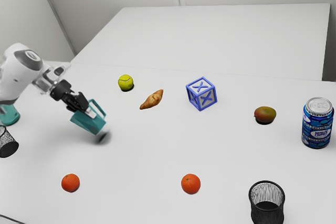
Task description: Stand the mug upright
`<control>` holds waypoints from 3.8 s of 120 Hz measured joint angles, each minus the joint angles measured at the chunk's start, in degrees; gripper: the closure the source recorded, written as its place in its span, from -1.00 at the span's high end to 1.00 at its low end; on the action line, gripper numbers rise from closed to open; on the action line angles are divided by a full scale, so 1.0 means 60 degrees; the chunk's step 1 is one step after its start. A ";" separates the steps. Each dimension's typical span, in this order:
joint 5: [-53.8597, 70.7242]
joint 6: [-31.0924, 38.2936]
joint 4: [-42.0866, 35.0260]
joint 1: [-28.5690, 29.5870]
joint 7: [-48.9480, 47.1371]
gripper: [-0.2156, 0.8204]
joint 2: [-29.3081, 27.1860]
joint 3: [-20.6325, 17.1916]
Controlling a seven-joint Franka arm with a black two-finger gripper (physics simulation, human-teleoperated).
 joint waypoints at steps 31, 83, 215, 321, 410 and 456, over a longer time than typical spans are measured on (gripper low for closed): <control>0.2895 0.2948 -0.1462 -0.1834 -0.1436 -0.91 -0.1179 0.0403; 0.5557 0.4667 -0.2866 -0.3370 -0.4303 -0.92 -0.2000 0.0824; 0.6880 0.6531 -0.4037 -0.4576 -0.8588 -0.83 -0.1663 0.1595; 0.6695 0.6079 -0.2819 -0.4462 -0.8204 0.56 -0.1726 0.1542; 0.6676 0.3700 -0.0804 -0.4776 -0.7888 0.58 -0.1869 0.1523; 0.7010 0.1023 0.1473 -0.4907 -0.7746 0.58 -0.2153 0.1496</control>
